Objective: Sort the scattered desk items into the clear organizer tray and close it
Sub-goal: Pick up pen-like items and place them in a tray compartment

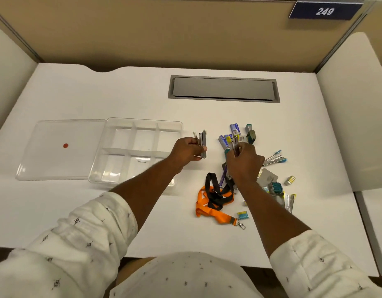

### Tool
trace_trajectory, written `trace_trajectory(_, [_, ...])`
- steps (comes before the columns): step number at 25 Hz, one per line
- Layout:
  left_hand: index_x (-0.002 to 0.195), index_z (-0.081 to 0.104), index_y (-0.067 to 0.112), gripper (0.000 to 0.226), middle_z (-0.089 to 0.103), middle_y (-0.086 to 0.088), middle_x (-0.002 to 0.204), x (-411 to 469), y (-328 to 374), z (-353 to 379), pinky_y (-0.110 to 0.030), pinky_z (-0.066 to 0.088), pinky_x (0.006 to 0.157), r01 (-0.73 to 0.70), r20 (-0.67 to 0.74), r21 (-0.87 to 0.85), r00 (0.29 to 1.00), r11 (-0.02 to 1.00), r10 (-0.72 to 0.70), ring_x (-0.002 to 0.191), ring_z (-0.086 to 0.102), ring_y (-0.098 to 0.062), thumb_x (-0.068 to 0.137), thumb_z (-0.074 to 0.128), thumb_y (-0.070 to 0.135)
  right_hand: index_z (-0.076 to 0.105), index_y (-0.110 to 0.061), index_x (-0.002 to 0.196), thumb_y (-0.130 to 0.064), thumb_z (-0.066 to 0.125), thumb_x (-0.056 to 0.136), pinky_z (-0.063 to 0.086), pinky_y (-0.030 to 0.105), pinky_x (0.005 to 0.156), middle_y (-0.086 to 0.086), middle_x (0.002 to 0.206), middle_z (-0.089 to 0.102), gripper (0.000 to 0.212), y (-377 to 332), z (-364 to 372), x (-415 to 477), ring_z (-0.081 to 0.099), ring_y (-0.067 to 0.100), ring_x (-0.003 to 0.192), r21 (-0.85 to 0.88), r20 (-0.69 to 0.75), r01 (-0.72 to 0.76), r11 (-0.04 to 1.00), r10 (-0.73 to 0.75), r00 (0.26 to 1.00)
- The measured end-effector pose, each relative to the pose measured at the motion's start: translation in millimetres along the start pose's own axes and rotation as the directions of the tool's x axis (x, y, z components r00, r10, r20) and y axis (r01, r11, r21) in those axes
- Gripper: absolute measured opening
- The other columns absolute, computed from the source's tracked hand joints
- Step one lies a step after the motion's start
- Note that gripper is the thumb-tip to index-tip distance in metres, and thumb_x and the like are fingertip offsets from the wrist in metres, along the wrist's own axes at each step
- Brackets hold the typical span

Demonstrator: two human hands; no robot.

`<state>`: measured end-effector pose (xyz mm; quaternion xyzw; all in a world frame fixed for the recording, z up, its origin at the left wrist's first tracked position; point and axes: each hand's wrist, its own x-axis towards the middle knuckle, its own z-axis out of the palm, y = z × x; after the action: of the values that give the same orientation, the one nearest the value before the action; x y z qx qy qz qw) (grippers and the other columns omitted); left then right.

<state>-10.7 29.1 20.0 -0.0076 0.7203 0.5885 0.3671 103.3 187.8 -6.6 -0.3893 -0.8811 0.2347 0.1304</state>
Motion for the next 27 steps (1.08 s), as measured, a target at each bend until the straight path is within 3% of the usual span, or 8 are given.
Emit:
trace_trajectory(6, [0.105, 0.066, 0.002, 0.026, 0.071, -0.015, 0.097, -9.2, 2.6, -71.9, -0.03, 0.06, 0.071, -0.033, -0.035, -0.017, 0.999, 0.999, 0.033, 0.08, 0.07, -0.024, 0.082, 0.076, 0.008, 0.065, -0.02, 0.099, -0.035, 0.062, 0.08, 0.038, 0.042, 0.092, -0.004, 0.087, 0.068, 0.024, -82.3, 28.7, -28.1, 0.057, 0.021, 0.077, 0.129, -0.026, 0.074, 0.989, -0.071, 0.997])
trace_trajectory(10, [0.1, 0.068, 0.007, 0.019, 0.073, -0.013, 0.094, -11.3, 1.3, -135.4, -0.036, 0.059, 0.074, -0.058, -0.053, -0.02, 0.997, 0.998, 0.057, 0.081, 0.071, -0.025, 0.084, 0.075, 0.014, 0.065, -0.02, 0.1, -0.034, 0.063, 0.08, 0.033, 0.038, 0.087, -0.003, 0.093, 0.069, 0.024, -137.2, 56.7, -50.4, 0.064, 0.023, 0.081, 0.139, -0.018, 0.141, 0.98, -0.14, 0.99])
trace_trajectory(18, [0.097, 0.07, 0.008, 0.019, 0.073, -0.01, 0.091, -6.5, 2.0, -277.6, -0.026, 0.045, 0.059, -0.063, -0.211, 0.037, 0.975, 0.997, 0.069, 0.072, 0.068, -0.02, 0.086, 0.073, 0.023, 0.063, -0.026, 0.084, -0.036, 0.057, 0.08, 0.035, 0.038, 0.083, -0.008, 0.08, 0.065, 0.012, -260.8, 122.1, -84.1, 0.062, 0.018, 0.073, 0.112, 0.095, 0.184, 0.977, -0.194, 0.976])
trace_trajectory(23, [0.094, 0.072, 0.01, 0.018, 0.073, -0.006, 0.084, 1.2, -6.9, -330.2, -0.027, 0.045, 0.06, -0.044, -0.231, 0.025, 0.972, 0.999, 0.049, 0.066, 0.066, -0.016, 0.084, 0.074, 0.024, 0.062, -0.024, 0.114, -0.036, 0.056, 0.081, 0.034, 0.039, 0.091, -0.005, 0.09, 0.072, 0.035, -306.2, 161.1, -92.2, 0.067, 0.018, 0.087, 0.039, 0.202, 0.189, 0.981, -0.193, 0.96])
trace_trajectory(27, [0.091, 0.072, 0.011, 0.014, 0.073, -0.007, 0.084, 4.8, -14.5, -343.1, -0.021, 0.046, 0.056, -0.037, -0.193, -0.003, 0.981, 0.999, 0.036, 0.064, 0.065, -0.016, 0.084, 0.075, 0.023, 0.059, -0.021, 0.113, -0.035, 0.055, 0.084, 0.034, 0.041, 0.088, -0.002, 0.089, 0.071, 0.032, -323.0, 180.3, -92.9, 0.067, 0.023, 0.088, -0.089, 0.247, 0.225, 0.97, -0.198, 0.949])
